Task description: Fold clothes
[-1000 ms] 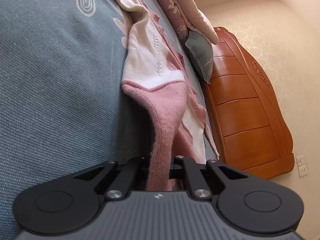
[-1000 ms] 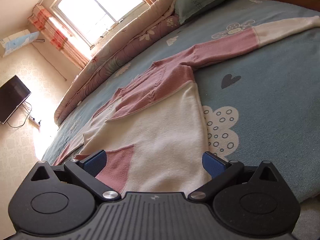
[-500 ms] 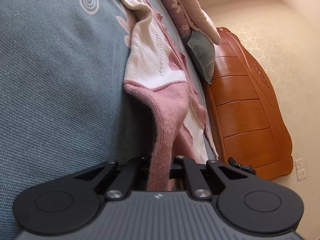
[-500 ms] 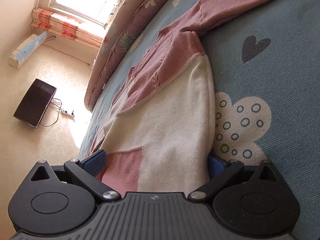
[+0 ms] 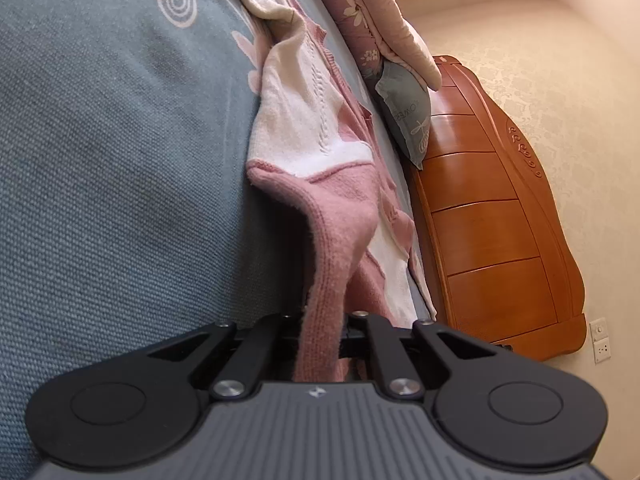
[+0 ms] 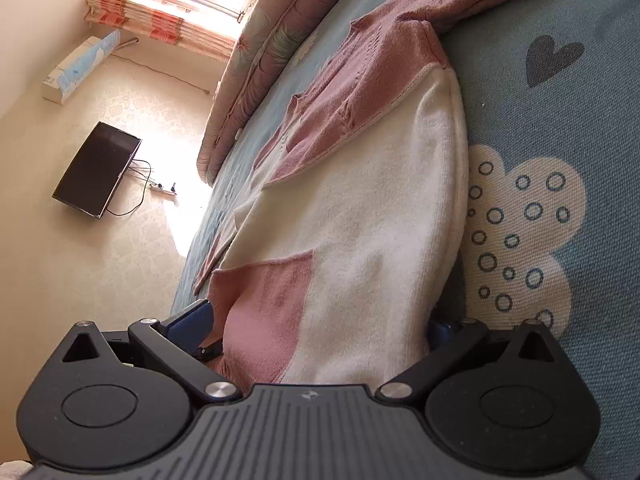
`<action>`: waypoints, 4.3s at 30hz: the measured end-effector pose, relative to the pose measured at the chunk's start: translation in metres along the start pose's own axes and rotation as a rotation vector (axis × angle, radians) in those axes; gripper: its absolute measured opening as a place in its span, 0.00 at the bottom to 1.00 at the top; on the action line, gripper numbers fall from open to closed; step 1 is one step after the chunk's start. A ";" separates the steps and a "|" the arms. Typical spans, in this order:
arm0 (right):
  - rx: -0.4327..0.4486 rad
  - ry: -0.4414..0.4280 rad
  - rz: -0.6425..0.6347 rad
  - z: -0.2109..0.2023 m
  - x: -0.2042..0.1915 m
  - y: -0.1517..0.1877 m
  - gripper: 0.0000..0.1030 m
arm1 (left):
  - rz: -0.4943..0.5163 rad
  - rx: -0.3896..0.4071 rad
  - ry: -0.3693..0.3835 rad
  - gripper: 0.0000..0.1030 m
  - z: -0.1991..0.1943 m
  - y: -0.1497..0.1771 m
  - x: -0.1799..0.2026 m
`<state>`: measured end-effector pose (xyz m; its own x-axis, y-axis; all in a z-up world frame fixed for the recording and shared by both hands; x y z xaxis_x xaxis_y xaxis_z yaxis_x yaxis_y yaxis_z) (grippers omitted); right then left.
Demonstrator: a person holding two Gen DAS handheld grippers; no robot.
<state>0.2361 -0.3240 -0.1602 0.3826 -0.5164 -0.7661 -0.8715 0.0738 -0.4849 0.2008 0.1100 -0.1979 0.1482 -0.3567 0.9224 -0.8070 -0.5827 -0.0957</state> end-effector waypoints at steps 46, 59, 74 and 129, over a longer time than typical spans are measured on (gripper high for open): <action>-0.047 0.157 0.168 -0.041 0.026 0.036 0.20 | -0.128 -0.057 -0.133 0.03 -0.032 0.016 -0.002; -0.046 0.586 -0.198 -0.090 -0.032 0.030 0.24 | 0.206 0.023 -0.442 0.20 -0.098 0.012 0.044; -0.266 0.521 -0.971 0.096 -0.168 0.099 0.83 | 0.646 -0.055 -0.402 0.41 0.009 0.065 0.117; 0.073 0.166 0.018 -0.001 -0.100 0.084 0.97 | 1.511 -0.297 -0.581 0.62 0.089 0.185 0.126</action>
<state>0.1241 -0.2671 -0.1242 0.3063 -0.6479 -0.6975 -0.8507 0.1425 -0.5059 0.1215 -0.1079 -0.1328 -0.7005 -0.6861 -0.1961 -0.4752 0.6535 -0.5892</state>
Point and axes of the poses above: each gripper's, at about its wrist camera, not at the fingertips, and z roughly the way its jaws point, x to its right, y to its underside, the point moved 5 cm from there along z, roughly the way its jaws point, and after that the axes turned 10 degrees about -z, right-handed, at the moved point
